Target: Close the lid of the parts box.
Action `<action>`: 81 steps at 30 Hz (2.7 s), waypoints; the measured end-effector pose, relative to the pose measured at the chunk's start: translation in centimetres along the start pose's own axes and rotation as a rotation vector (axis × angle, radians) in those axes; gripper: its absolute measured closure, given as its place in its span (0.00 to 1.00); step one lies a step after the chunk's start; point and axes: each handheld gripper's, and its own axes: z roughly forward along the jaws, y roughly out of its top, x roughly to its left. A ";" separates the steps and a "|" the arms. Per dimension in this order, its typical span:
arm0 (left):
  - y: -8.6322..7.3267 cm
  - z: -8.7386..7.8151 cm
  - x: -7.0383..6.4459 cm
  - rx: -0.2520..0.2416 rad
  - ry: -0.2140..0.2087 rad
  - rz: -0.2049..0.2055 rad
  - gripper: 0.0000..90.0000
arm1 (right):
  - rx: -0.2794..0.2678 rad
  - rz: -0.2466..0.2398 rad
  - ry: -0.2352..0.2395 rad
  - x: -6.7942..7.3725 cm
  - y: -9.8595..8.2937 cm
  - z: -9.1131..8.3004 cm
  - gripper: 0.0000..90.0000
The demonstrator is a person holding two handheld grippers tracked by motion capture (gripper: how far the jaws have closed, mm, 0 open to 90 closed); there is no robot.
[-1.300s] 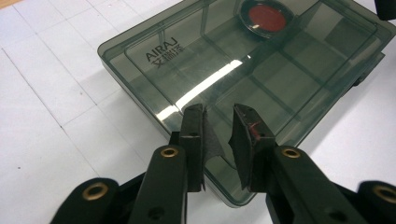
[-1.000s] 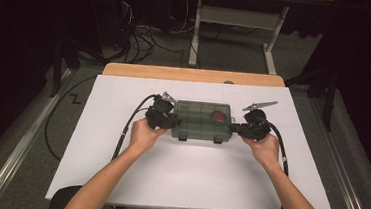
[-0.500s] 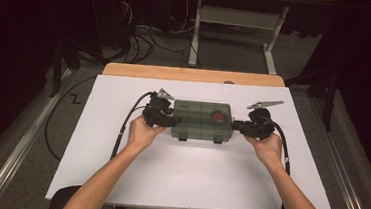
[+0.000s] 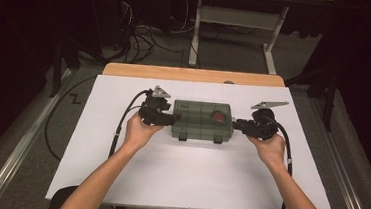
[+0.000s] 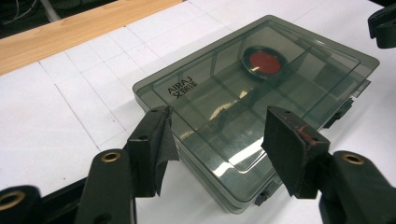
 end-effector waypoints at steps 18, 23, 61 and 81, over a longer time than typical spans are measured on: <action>-0.8 -2.1 0.0 -0.068 0.034 0.026 0.45 | -0.039 0.011 0.014 0.1 -0.9 -1.4 0.76; -1.1 -2.5 -0.1 -0.074 0.043 0.035 0.45 | -0.052 0.015 0.021 0.1 -1.3 -1.8 0.76; -4.0 -5.0 -0.5 -0.135 0.052 0.048 0.42 | -0.157 0.015 0.026 0.8 -4.8 -5.3 0.69; -5.8 -6.3 -0.6 -0.161 0.069 0.031 0.43 | -0.208 0.001 0.014 1.5 -7.8 -6.6 0.64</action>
